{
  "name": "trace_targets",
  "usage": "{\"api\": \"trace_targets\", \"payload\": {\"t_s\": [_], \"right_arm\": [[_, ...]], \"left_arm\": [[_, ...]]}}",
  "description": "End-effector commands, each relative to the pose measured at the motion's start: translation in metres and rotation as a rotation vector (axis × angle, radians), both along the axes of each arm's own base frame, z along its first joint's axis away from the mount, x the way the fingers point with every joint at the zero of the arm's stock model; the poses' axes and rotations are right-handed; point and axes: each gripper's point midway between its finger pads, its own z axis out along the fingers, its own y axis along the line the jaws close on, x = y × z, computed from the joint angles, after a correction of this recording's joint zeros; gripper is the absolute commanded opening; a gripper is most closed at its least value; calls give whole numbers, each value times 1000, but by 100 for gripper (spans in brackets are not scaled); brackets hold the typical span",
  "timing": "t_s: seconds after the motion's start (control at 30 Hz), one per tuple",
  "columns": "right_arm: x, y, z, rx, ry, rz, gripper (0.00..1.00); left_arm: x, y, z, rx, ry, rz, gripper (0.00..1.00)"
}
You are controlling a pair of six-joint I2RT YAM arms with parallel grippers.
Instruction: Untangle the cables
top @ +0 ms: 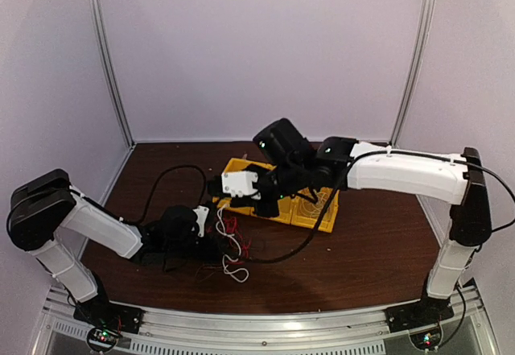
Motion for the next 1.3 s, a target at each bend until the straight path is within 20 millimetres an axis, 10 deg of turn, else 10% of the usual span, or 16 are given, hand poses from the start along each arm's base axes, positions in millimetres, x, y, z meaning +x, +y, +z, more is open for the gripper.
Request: {"api": "trace_targets", "payload": {"t_s": [0.0,0.2,0.4,0.97,1.27], "right_arm": [[13,-25,148,267,67,-36,0],[24,-59,266,480,6,-74,0],[46,-83,288,521,-54,-172,0],[122,-174,145,360,64,-490,0],[136,-212,100,306,105,-588,0]], "left_arm": [[-6,4,-17,18,50,-6,84],[-7,6,-19,17,52,-4,83],[-5,4,-17,17,47,-5,82],[-3,10,3,27,4,8,89],[-3,15,3,43,-1,20,92]]}}
